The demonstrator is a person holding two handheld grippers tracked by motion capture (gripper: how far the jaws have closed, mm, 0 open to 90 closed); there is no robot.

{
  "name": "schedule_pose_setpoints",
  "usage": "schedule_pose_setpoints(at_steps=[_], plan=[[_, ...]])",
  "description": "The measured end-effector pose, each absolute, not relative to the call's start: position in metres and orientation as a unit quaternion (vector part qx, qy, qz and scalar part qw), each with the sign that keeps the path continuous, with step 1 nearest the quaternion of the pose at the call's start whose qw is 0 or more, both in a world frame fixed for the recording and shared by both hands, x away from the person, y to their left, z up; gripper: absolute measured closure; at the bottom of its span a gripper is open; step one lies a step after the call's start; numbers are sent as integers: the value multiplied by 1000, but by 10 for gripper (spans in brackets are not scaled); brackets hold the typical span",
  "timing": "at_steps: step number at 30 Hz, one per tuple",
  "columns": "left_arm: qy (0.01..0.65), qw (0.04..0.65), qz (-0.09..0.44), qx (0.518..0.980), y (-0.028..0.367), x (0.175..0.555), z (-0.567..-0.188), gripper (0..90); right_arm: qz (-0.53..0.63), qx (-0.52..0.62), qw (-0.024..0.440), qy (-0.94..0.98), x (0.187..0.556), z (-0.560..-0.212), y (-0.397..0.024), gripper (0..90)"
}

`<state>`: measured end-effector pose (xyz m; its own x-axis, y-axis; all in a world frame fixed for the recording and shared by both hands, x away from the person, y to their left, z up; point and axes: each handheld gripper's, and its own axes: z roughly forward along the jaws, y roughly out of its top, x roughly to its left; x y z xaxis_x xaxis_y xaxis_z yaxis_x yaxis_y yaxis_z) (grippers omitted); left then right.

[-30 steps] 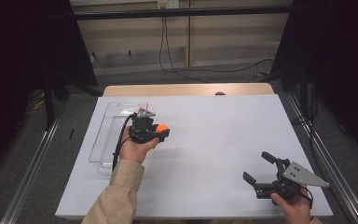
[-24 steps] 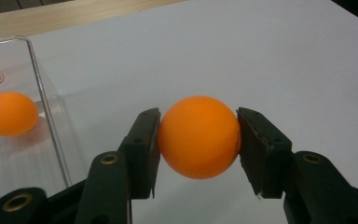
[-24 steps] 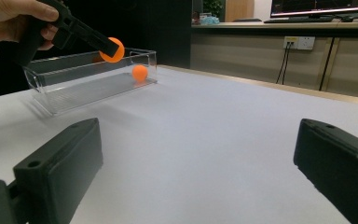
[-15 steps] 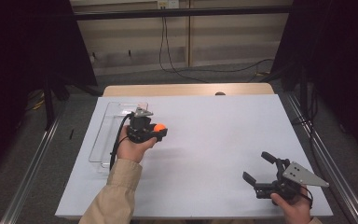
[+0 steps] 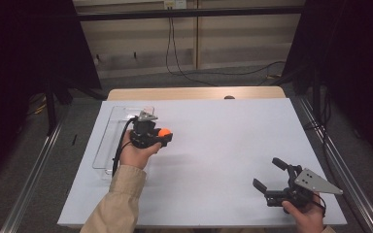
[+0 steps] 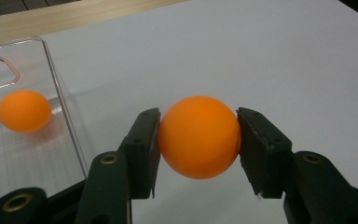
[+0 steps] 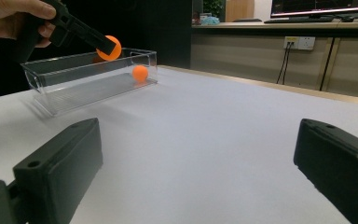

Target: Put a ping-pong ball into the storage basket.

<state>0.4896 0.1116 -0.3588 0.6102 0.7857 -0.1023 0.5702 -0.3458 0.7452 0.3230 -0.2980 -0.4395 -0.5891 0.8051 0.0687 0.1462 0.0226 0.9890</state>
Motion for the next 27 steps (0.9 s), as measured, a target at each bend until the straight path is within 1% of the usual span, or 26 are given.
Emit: schedule_pose_setpoints(at_steps=[5, 7, 8, 14, 26, 27], plan=[[422, 393, 138, 805, 113, 490, -358, 511, 598, 362, 275, 660, 323, -439, -298, 6], [432, 399, 140, 797, 112, 489, -359, 511, 598, 362, 274, 660, 323, -439, -298, 6], [426, 393, 140, 803, 114, 489, -358, 511, 598, 362, 275, 660, 323, -440, -298, 6], [423, 390, 137, 806, 117, 490, -357, 511, 599, 363, 273, 660, 323, -440, -298, 6], [430, 394, 144, 800, 123, 490, -353, 511, 600, 363, 274, 658, 323, -440, -298, 6], [425, 390, 141, 805, 124, 490, -352, 511, 599, 363, 273, 659, 323, -439, -298, 6]])
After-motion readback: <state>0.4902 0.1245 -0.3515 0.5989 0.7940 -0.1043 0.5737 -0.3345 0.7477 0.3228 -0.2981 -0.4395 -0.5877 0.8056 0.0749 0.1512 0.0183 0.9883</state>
